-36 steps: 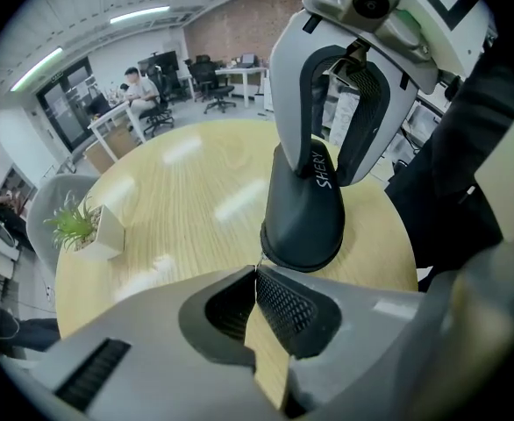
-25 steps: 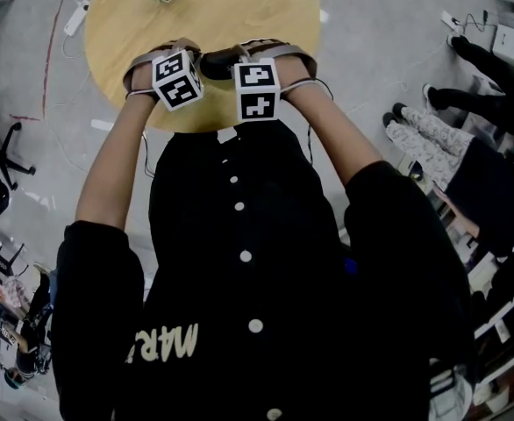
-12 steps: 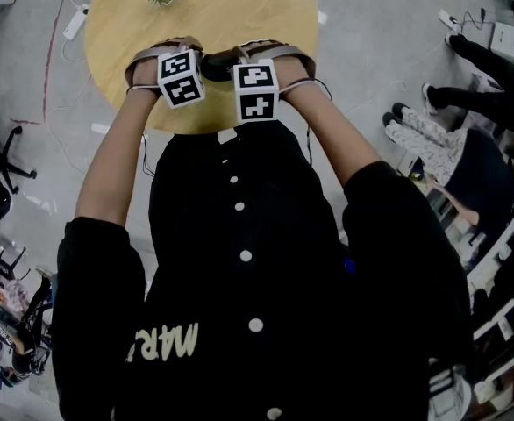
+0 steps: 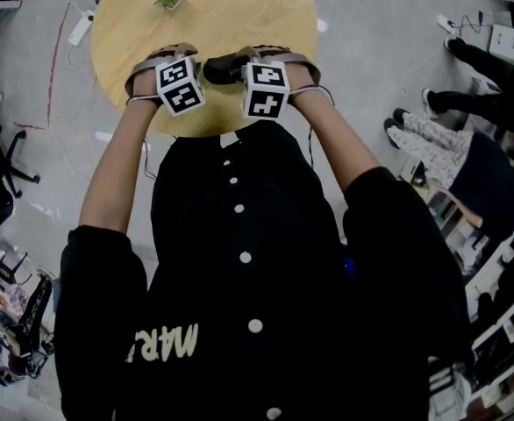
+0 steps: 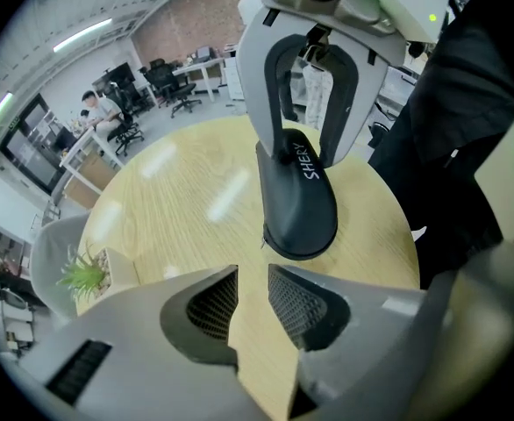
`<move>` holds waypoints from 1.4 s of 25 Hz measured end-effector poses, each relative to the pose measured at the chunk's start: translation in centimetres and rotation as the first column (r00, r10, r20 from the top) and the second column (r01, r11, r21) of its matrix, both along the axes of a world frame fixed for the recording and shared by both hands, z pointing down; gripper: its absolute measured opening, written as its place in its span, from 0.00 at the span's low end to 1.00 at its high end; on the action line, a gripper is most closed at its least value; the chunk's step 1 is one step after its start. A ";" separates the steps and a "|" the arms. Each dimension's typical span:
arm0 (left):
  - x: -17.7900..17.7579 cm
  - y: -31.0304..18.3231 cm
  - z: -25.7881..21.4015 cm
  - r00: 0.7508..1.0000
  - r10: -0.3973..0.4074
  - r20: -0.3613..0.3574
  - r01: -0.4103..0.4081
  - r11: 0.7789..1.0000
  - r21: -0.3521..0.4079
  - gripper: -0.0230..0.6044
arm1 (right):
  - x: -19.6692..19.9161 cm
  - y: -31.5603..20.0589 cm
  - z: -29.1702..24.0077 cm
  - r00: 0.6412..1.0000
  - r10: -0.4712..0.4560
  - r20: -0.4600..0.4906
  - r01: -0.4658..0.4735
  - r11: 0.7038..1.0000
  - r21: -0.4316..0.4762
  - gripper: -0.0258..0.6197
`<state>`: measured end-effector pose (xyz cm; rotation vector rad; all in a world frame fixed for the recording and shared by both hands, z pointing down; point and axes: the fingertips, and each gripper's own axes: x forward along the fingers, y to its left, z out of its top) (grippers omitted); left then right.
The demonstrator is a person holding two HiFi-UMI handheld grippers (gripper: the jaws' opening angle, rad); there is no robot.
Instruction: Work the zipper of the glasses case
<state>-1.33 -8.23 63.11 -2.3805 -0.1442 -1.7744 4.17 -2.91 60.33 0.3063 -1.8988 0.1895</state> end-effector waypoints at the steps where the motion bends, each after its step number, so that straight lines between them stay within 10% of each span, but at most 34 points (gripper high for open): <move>1: -0.3 0.1 -0.5 1.000 -0.013 -0.010 0.013 1.000 0.004 0.18 | 0.3 -0.1 -0.2 1.000 0.024 0.005 -0.024 1.000 0.009 0.32; 6: -1.6 -0.8 -4.5 0.946 -0.264 -0.190 0.269 0.963 -0.001 0.18 | 1.7 -1.1 -2.8 0.967 0.215 0.133 -0.226 0.971 0.072 0.24; 11: -2.2 -1.5 -13.1 0.658 -0.586 -0.472 0.580 0.795 -0.179 0.04 | 5.5 -3.0 -8.3 0.826 0.452 0.335 -0.524 0.836 0.163 0.07; 15: -2.6 -0.9 -19.3 0.448 -0.658 -0.605 0.625 0.714 -0.314 0.04 | 8.4 -3.4 -13.4 0.707 0.505 0.495 -0.661 0.721 0.209 0.05; 19: -5.9 -2.6 -24.2 0.231 -0.702 -0.674 0.738 0.578 -0.348 0.04 | 10.2 -4.1 -18.8 0.594 0.506 0.625 -0.753 0.624 0.210 0.05; 21: -7.3 -3.0 -26.7 0.160 -0.676 -0.719 0.768 0.543 -0.339 0.04 | 11.0 -4.3 -21.9 0.531 0.494 0.688 -0.795 0.570 0.205 0.05; 30: -9.5 -2.0 -36.8 0.090 -0.490 -0.867 0.837 0.509 -0.200 0.04 | 16.0 -2.8 -34.8 0.372 0.357 0.857 -0.907 0.335 0.255 0.05; 35: -10.1 -0.7 -41.2 0.076 -0.403 -0.912 0.841 0.517 -0.159 0.04 | 18.1 -0.7 -39.5 0.358 0.297 0.885 -0.927 0.230 0.298 0.04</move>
